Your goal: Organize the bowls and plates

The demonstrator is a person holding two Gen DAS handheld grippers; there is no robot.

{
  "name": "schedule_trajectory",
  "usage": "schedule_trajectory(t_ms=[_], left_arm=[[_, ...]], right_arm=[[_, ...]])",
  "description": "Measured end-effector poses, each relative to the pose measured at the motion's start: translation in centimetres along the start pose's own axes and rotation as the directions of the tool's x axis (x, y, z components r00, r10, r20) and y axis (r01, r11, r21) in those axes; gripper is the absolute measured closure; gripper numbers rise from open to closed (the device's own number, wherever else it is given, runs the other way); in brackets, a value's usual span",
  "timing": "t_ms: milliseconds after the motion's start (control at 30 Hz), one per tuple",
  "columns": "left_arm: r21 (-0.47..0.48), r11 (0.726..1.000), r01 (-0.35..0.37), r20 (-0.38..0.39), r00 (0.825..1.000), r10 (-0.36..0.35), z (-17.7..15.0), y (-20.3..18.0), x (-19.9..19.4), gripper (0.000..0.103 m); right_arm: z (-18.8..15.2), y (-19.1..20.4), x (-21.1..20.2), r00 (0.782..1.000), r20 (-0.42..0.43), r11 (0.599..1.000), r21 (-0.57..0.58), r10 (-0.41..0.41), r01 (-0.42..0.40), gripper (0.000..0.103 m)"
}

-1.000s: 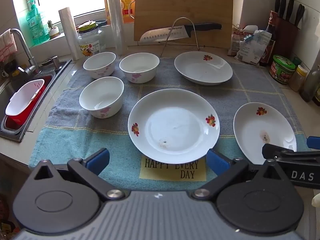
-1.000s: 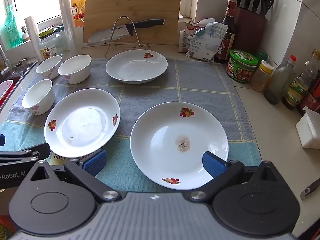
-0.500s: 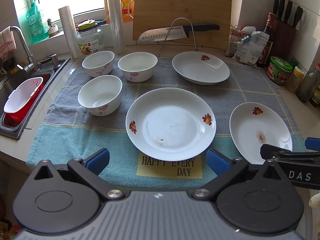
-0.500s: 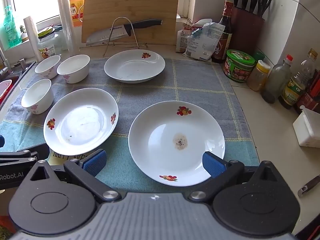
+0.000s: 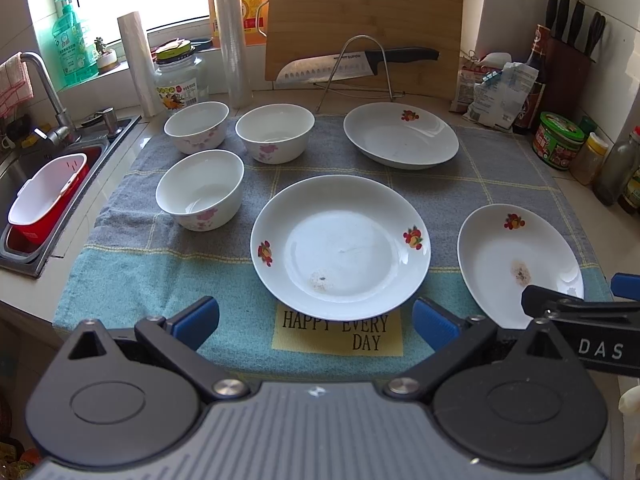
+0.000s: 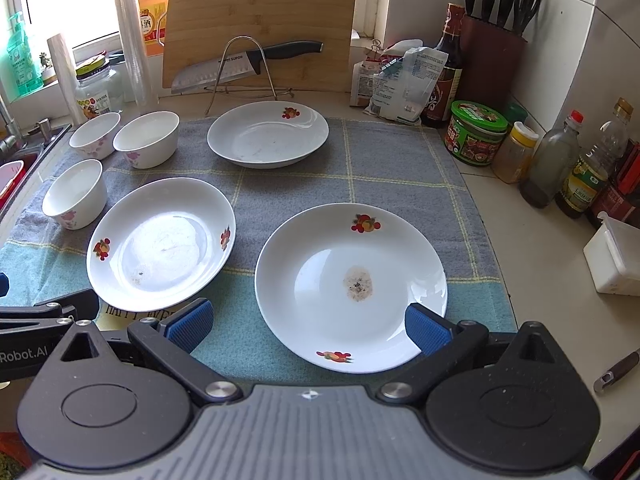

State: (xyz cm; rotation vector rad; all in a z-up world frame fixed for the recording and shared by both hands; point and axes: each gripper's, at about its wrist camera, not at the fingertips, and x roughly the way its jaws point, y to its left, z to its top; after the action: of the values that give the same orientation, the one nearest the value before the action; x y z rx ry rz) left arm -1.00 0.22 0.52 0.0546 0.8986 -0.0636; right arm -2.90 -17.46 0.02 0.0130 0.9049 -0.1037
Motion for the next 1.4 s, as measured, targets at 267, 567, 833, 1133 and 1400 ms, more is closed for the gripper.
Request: schedule_trajectory(t_ms=[267, 567, 833, 1133, 1400], left_arm=[[-0.005, 1.0, -0.004, -0.001, 1.0, 0.004, 0.02, -0.02, 0.0, 0.001], [-0.006, 1.0, -0.006, -0.002, 1.0, 0.006, 0.12, 0.02, -0.04, 0.001], [-0.006, 1.0, -0.006, -0.002, 1.0, 0.006, 0.15, 0.01, -0.05, 0.001], [-0.009, 1.0, -0.005, -0.005, 1.0, 0.005, 0.29, 0.07, -0.05, 0.001], [-0.013, 1.0, 0.004, -0.005, 1.0, -0.004, 0.46, 0.37, 0.01, 0.001]], right_arm=[[0.07, 0.01, -0.11, 1.0, 0.003, 1.0, -0.001, 0.003, -0.003, 0.0], [0.11, 0.11, -0.05, 1.0, 0.005, 1.0, -0.002, 0.002, -0.002, 0.0], [0.35, 0.11, 0.01, 1.0, 0.005, 1.0, -0.002, 0.002, -0.002, 0.0], [0.36, 0.06, -0.02, 1.0, 0.005, 1.0, -0.002, 0.002, -0.002, 0.0], [0.33, 0.39, -0.13, 1.0, 0.012, 1.0, -0.003, -0.005, 0.005, 0.0]])
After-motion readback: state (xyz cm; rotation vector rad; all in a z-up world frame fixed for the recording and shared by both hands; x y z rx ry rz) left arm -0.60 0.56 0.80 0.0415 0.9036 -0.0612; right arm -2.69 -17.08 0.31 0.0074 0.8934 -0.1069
